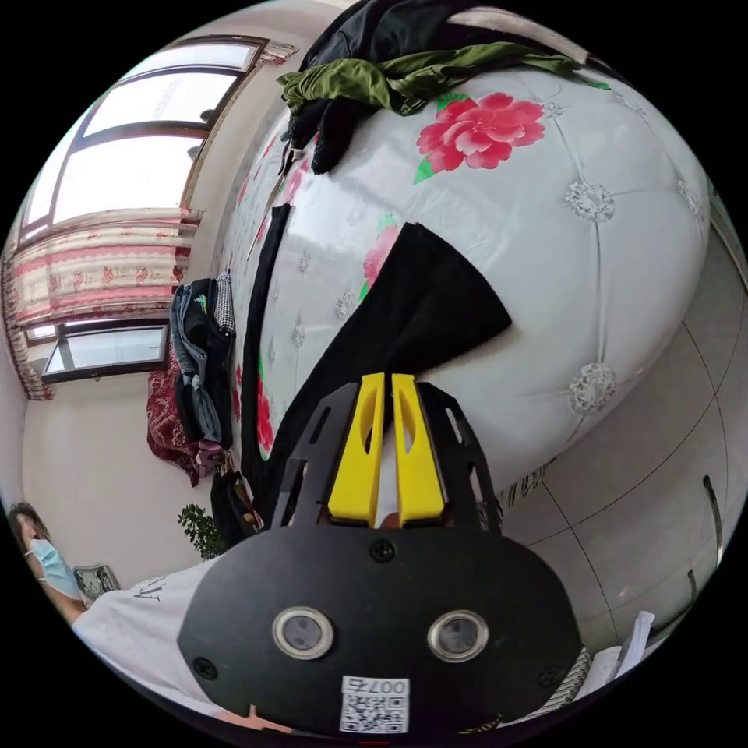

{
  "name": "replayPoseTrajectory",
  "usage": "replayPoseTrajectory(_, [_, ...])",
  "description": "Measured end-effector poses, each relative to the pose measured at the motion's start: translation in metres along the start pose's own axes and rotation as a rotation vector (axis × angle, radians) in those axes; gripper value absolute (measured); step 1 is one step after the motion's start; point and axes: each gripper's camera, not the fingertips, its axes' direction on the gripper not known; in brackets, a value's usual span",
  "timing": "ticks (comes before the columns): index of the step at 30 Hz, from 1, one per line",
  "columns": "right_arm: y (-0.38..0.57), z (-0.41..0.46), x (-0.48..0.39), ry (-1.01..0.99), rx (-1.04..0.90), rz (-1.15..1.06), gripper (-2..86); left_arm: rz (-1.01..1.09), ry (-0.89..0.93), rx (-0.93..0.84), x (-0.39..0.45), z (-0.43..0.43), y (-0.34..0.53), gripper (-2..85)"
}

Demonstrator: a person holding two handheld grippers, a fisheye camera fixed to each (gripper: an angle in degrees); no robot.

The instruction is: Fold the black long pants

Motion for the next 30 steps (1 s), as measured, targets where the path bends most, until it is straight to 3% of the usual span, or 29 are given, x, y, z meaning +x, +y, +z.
replayPoseTrajectory(11, [-0.02, -0.068, -0.074, -0.256, 0.186, -0.224, -0.1, -0.036, 0.221, 0.237, -0.001, -0.059, -0.028, -0.8])
replayPoseTrajectory(15, [-0.034, -0.053, -0.103, -0.245, 0.153, -0.271, -0.1, 0.007, 0.05, 0.15, 0.018, -0.04, -0.037, 0.2])
replayPoseTrajectory(21, [-0.037, -0.022, -0.098, -0.133, 0.099, -0.25, -0.1, -0.153, -0.076, 0.033, -0.012, 0.001, 0.004, 11.3])
replayPoseTrajectory(30, [-0.052, -0.01, -0.084, -0.131, 0.093, -0.201, -0.1, -0.131, -0.361, -0.244, -0.001, 0.054, -0.012, 7.0])
